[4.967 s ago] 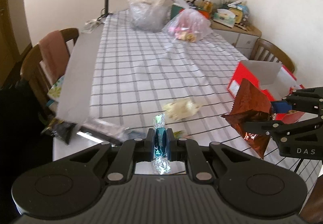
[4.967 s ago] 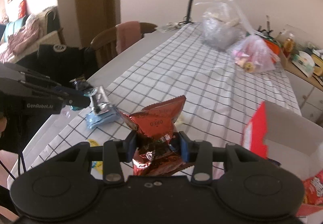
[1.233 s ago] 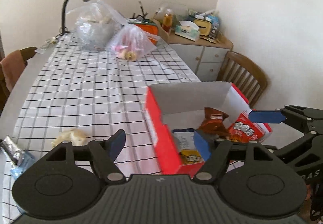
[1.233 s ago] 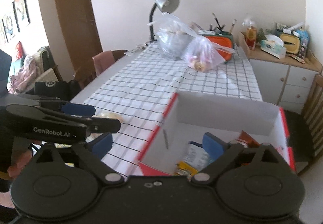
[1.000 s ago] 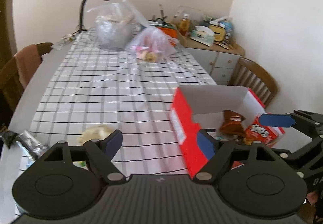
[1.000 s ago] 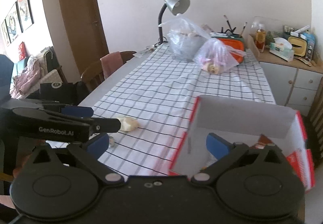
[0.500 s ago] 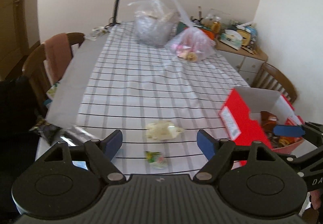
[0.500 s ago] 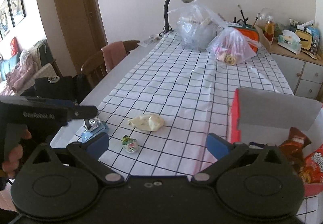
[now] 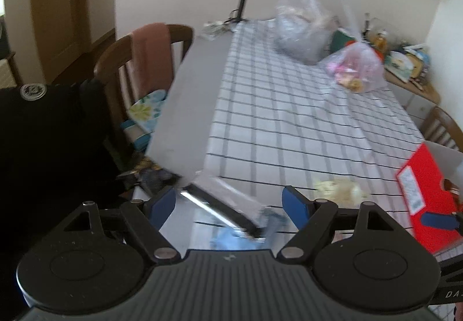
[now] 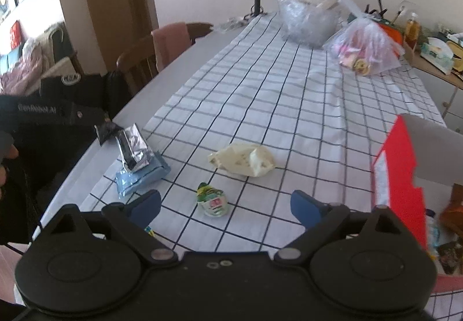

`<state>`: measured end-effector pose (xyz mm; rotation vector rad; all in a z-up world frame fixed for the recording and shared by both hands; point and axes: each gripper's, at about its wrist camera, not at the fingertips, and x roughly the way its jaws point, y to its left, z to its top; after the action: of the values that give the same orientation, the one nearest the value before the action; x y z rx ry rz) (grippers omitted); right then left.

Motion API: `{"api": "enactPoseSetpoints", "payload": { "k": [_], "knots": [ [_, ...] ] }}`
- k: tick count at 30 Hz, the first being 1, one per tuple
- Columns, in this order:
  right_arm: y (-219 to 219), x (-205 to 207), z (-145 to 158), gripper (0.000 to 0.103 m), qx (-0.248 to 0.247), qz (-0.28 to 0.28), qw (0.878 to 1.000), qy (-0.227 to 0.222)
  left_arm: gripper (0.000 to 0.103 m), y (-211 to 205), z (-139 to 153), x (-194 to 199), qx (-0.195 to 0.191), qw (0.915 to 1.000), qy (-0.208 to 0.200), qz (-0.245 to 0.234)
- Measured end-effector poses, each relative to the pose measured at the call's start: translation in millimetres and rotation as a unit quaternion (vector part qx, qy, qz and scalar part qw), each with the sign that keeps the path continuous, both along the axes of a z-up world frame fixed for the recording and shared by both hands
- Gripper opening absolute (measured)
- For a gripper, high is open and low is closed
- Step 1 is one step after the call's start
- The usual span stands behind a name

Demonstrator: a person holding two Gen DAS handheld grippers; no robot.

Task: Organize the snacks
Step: 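Grasp the black sesame packet with the left tool while the right tool grasps the green yogurt cup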

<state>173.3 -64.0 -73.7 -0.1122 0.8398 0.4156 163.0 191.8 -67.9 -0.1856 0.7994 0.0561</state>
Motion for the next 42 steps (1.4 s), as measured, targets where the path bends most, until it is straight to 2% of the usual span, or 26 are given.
{"api": "enactPoseSetpoints", "payload": {
  "k": [8,13,19,29,34,39,42],
  "knots": [
    [21,16,-25,0.088,-0.019,0.017,0.999,0.022,0.081,38,-21,19,-0.004,0.9984,0.035,0.044],
    [27,27,-38,0.083,-0.028,0.022,0.999,0.035,0.081,59,-36,43,-0.016,0.9937,0.066,0.09],
    [31,34,-48,0.08,-0.031,0.03,0.998,0.042,0.08,88,-58,74,-0.059,0.9756,0.117,0.176],
    [35,47,-63,0.07,-0.041,0.034,0.997,0.055,0.079,97,-73,101,-0.058,0.9606,0.144,0.231],
    [39,49,-67,0.06,-0.046,0.041,0.997,0.053,0.07,100,-79,105,-0.066,0.9552,0.16,0.24],
    [41,50,-70,0.048,-0.051,0.045,0.996,0.057,0.057,99,-81,107,-0.065,0.9554,0.166,0.235],
    [40,50,-72,0.041,-0.052,0.047,0.996,0.061,0.045,98,-81,107,-0.066,0.9564,0.169,0.229]
  ]
}}
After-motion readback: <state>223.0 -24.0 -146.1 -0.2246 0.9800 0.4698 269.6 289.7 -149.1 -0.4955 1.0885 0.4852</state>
